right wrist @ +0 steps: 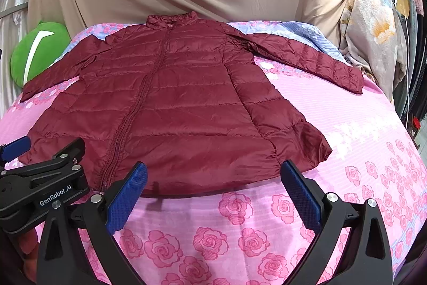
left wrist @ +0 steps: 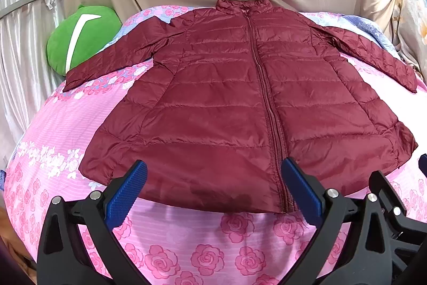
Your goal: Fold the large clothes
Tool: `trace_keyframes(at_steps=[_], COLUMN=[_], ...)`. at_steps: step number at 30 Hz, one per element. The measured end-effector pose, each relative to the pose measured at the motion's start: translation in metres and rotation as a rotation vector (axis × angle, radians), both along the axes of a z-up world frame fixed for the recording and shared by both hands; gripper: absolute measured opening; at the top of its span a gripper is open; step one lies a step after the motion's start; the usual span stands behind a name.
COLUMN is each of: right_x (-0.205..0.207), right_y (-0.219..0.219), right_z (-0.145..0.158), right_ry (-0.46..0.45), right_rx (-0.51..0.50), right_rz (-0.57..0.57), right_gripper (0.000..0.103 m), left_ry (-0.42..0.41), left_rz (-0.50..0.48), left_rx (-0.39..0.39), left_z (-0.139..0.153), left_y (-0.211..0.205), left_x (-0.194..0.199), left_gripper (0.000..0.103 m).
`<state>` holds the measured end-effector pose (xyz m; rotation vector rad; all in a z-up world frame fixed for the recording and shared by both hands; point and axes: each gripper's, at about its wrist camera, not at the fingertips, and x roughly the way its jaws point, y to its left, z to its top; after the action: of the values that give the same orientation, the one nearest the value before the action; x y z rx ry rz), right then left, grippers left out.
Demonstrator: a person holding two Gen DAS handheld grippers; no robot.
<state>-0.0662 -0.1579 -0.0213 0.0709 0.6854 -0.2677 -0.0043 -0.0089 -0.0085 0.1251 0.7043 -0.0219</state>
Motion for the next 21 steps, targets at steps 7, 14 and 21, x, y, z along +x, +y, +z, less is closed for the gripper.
trace_keyframes(at_steps=[7, 14, 21], right_x=[0.001, 0.0009, 0.0007], right_y=[-0.0042, -0.0049, -0.0057], right_z=[0.0014, 0.0005, 0.0003], right_ry=[0.002, 0.001, 0.001], right_rx=[0.002, 0.003, 0.002], right_rz=[-0.003, -0.004, -0.005], right_gripper=[0.098, 0.098, 0.098], left_ry=[-0.001, -0.005, -0.004], left_rz=[0.001, 0.005, 0.004], left_rx=[0.006, 0.017, 0.018], left_z=[0.0004, 0.0017, 0.0016], left_y=[-0.0006, -0.0045, -0.0039], left_x=[0.0008, 0.0013, 0.0013], left_gripper=[0.098, 0.098, 0.098])
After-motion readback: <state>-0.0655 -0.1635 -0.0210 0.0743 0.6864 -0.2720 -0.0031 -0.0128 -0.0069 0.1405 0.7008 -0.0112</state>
